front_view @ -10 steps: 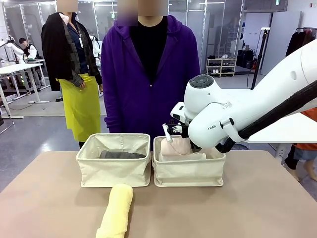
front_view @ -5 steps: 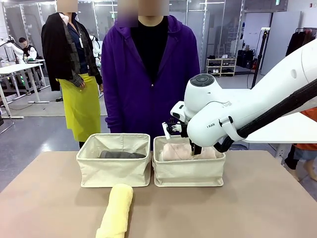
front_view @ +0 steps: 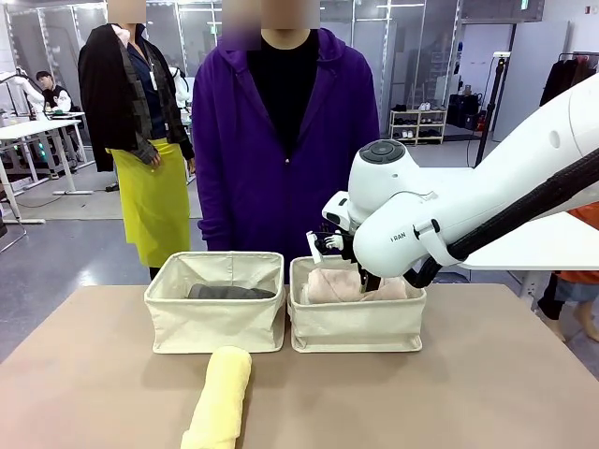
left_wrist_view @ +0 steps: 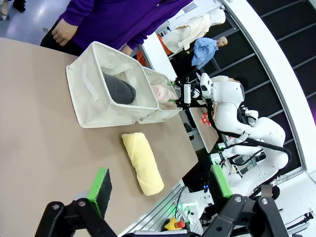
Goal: Divide the towels into two baskets.
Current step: Pick up one hotel-folded towel from the bottom of the table and place it in the Fabric basket indicated by the person.
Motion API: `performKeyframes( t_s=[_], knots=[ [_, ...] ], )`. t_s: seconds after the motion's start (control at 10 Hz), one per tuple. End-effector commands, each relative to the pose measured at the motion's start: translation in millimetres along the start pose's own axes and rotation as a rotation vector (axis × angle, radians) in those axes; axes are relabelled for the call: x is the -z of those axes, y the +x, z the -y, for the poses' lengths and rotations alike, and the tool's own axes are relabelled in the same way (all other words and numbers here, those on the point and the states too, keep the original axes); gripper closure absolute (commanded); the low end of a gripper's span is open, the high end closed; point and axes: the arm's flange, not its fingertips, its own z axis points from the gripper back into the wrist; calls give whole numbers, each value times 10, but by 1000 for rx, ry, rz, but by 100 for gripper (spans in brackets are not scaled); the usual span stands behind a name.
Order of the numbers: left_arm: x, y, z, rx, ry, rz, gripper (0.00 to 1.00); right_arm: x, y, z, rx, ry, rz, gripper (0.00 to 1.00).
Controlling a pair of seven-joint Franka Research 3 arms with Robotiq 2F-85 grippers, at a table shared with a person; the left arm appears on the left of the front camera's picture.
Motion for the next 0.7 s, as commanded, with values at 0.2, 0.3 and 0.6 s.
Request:
performKeyframes(
  t_s=[0.2, 0.3, 0.6],
  knots=[
    [-30, -1, 37, -4, -13, 4, 0, -5, 2, 1, -7, -4, -4, 17],
    [-30, -1, 37, -4, -13, 4, 0, -5, 2, 1, -7, -4, -4, 17],
    [-30, -1, 37, -4, -13, 4, 0, 0, 0, 0, 0, 0, 0, 17]
  ],
)
